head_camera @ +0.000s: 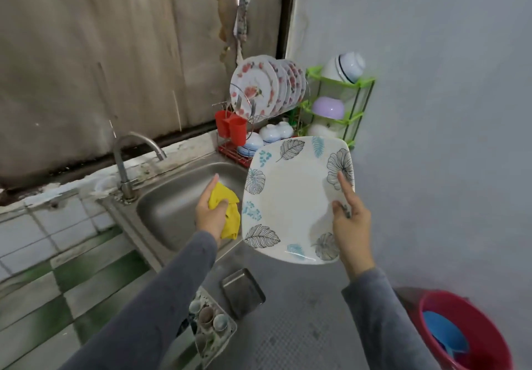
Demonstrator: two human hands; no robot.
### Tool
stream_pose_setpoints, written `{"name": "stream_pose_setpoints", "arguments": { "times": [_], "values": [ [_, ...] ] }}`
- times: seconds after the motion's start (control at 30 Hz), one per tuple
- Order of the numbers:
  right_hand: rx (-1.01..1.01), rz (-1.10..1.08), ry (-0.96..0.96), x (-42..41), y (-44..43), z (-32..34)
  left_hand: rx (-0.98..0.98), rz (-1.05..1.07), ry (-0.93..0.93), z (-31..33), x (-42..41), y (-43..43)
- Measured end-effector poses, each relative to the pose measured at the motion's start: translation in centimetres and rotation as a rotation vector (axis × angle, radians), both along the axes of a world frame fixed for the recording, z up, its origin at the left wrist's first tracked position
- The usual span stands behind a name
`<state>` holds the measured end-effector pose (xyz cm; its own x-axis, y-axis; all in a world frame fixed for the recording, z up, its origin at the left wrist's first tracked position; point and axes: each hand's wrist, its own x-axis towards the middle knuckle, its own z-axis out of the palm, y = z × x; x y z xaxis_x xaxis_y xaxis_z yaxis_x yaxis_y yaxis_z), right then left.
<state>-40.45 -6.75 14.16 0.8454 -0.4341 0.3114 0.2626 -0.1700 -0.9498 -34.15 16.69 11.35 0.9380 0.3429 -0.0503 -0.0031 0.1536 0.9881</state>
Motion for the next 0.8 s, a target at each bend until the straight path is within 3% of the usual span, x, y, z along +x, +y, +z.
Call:
{"name": "stream_pose_setpoints", "arguments": {
  "times": [0.43,0.8],
  "values": [
    [-0.105,-0.011,-0.080,19.2,-5.0,4.2,0.038,0.109,-0.096,3.5,18.4,-6.5],
    [-0.170,0.044,-0.282,32.0,-7.7,8.5,0.048,0.309,-0.169,5.5,27.1,-6.5]
  ]
}}
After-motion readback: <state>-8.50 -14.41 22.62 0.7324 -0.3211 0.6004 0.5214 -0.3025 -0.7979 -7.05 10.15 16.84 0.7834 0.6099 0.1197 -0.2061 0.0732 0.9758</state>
